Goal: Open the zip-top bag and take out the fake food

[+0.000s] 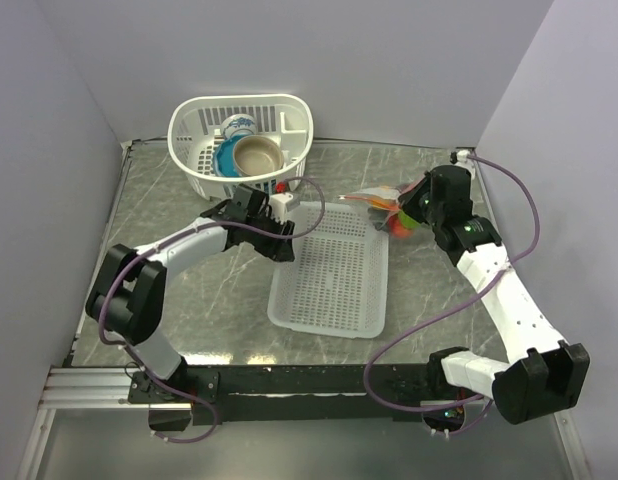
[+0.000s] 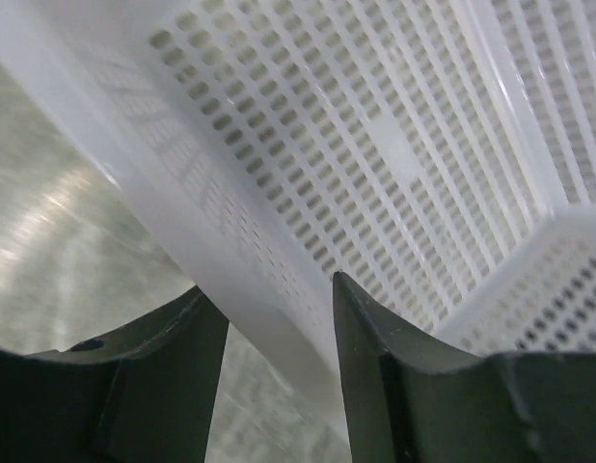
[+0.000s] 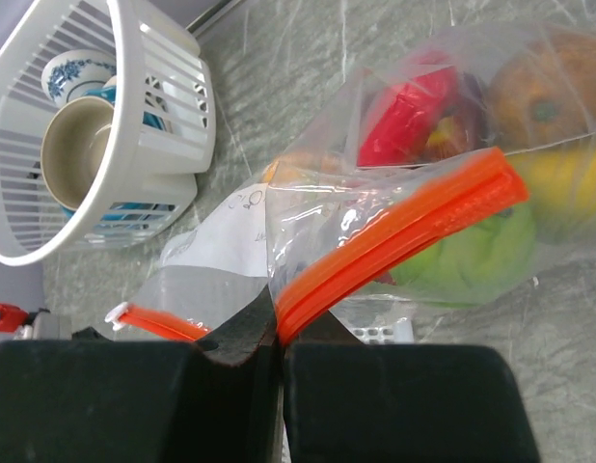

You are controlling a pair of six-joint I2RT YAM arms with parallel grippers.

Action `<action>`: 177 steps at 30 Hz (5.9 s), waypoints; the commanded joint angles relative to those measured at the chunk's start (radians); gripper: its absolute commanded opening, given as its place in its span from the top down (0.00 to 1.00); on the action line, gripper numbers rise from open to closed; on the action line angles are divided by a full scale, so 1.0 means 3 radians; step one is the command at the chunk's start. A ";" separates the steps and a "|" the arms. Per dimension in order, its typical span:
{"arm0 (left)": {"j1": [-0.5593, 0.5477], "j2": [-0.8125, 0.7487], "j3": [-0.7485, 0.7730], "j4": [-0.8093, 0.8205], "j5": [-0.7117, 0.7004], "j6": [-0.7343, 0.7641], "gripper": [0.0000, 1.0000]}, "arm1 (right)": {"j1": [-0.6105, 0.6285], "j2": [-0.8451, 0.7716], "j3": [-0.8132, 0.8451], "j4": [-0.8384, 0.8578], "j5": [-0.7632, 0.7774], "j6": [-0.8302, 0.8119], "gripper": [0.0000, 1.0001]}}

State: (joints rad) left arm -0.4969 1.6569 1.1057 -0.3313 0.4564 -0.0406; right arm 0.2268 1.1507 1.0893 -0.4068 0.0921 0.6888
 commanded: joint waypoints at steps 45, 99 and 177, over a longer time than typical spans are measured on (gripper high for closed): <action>0.4663 -0.1222 0.1398 -0.3487 0.3017 0.2876 0.03 | 0.2420 0.2422 0.2730 0.1105 -0.1047 0.0479 1.00; 0.2832 -0.0737 -0.0189 -0.3446 0.4124 0.6307 0.03 | 0.1417 0.2653 0.1370 0.2169 -0.2209 0.2475 1.00; 0.1779 -0.1008 0.1034 -0.3487 0.2293 0.3837 0.98 | 0.2195 0.2029 0.2179 0.0630 -0.2526 -0.4444 0.57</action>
State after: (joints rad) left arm 0.0429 1.3994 1.4174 -1.3449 1.1706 1.0630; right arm 0.9020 1.7596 1.7126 -0.1513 -0.5831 -0.6170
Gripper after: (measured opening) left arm 0.025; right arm 0.437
